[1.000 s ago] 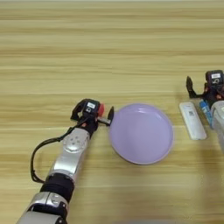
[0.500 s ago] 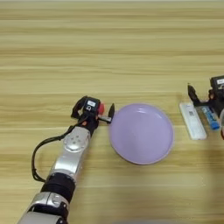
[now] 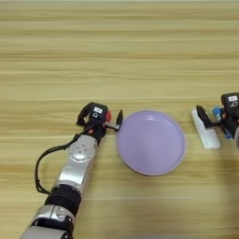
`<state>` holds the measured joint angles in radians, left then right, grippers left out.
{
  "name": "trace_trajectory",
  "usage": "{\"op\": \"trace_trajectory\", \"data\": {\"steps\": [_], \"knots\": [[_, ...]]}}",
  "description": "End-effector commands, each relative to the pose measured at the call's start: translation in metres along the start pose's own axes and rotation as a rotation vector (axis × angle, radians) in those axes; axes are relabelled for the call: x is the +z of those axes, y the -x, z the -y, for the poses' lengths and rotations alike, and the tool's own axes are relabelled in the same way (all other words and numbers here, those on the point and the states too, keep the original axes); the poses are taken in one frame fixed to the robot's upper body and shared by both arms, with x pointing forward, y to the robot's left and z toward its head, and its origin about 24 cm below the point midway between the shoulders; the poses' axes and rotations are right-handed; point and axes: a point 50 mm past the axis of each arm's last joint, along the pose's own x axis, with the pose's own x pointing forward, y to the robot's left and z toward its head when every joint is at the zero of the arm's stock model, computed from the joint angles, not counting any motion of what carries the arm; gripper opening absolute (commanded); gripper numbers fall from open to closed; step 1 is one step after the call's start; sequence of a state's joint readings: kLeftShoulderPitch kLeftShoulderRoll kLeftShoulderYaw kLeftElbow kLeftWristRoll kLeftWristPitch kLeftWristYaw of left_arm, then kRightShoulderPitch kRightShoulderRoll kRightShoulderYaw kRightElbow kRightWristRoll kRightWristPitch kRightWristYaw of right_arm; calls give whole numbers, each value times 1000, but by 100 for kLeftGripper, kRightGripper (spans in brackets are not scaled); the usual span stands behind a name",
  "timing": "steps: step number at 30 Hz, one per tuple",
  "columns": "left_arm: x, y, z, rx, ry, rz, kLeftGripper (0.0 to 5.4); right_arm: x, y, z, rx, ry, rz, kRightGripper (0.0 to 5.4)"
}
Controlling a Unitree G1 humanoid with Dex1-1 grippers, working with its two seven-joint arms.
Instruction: Move the objects on the table
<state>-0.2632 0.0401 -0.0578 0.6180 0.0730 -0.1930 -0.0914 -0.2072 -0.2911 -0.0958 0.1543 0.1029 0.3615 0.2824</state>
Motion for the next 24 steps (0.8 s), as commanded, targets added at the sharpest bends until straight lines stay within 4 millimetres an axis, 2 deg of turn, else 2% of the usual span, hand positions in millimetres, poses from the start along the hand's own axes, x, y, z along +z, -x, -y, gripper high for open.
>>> {"op": "trace_trajectory", "data": {"steps": [1,10,24], "knots": [[0,0,1,5,3,1,537,-6,3,-4,33,2,-45,540],[1,0,2,7,3,2,537,-16,4,-4,78,-41,-152,540],[1,0,3,10,2,1,537,-25,3,-2,123,-81,-225,540]]}}
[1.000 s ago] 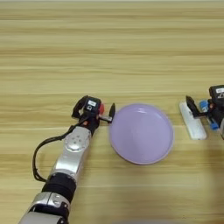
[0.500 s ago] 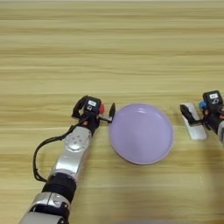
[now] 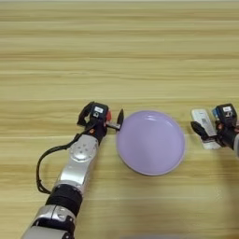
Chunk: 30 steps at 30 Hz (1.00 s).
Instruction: Move the objects on the table
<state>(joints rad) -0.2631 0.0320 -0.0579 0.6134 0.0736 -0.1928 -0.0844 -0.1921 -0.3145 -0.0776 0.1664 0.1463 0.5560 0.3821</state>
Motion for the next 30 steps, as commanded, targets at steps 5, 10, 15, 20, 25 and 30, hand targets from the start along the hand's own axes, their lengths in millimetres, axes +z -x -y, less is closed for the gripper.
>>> {"op": "trace_trajectory", "data": {"steps": [5,10,15,20,25,30], "knots": [[0,0,1,6,-4,-5,537,-3,-2,4,20,-6,-46,540],[0,0,1,7,-4,-6,537,-7,-6,9,14,-16,-73,540],[0,0,1,7,-4,-7,537,-11,-8,10,23,-26,-97,540],[0,0,2,7,-4,-4,537,-13,-11,11,27,-22,-111,540],[2,0,2,10,-1,9,537,-16,-14,9,28,8,-133,540],[2,0,0,33,1,3,537,-17,-15,9,27,24,-142,540]]}}
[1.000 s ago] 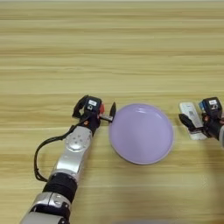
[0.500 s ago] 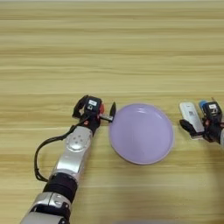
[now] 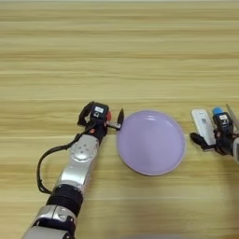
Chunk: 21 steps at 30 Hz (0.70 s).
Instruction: Move the objects on the table
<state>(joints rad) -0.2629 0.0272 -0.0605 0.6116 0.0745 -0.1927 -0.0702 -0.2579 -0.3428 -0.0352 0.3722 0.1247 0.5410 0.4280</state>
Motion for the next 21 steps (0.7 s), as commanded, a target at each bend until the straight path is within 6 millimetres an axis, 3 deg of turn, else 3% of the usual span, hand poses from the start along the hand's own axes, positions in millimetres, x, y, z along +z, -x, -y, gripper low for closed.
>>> {"op": "trace_trajectory", "data": {"steps": [1,11,21], "knots": [[1,0,-3,31,-2,0,537,3,-2,2,-3,27,-7,540],[10,-1,-25,214,39,54,537,-2,-6,5,-16,54,-45,540],[10,-2,-27,243,48,59,537,-5,-8,6,-17,67,-59,540]]}}
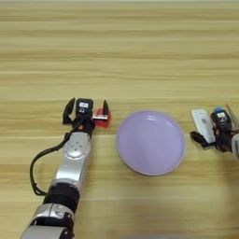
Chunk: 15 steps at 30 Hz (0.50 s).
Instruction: Move the objects on the table
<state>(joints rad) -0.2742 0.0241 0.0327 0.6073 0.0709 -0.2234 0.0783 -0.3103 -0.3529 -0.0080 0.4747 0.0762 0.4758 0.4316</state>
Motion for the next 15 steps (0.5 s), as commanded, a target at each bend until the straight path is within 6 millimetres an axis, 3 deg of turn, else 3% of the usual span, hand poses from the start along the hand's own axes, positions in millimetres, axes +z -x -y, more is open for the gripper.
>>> {"op": "trace_trajectory", "data": {"steps": [1,11,15], "knots": [[5,-3,0,11,9,18,537,-7,-1,1,2,4,-46,540],[6,-3,-1,24,15,21,537,-9,-2,1,6,26,-61,540],[6,-4,-2,30,18,23,540,-12,-3,-1,14,61,-85,481]]}}
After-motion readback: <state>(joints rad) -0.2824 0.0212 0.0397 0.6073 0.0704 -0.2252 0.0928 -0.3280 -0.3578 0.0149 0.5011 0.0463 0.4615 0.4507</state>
